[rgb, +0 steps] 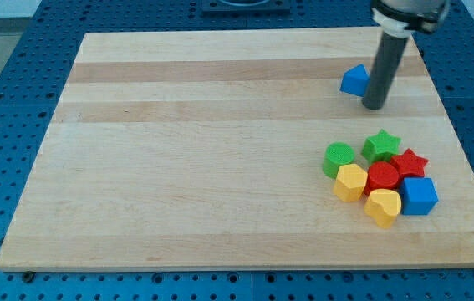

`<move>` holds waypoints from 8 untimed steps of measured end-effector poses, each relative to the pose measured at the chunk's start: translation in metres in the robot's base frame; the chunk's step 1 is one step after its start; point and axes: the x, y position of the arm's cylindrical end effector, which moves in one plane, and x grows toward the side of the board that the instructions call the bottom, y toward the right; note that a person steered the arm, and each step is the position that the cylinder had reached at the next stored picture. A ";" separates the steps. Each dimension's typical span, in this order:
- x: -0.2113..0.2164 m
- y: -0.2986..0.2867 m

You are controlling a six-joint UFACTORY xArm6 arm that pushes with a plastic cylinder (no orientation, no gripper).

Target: Move the yellow heart to the center right

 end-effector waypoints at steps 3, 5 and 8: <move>0.109 0.060; 0.197 0.049; 0.203 0.016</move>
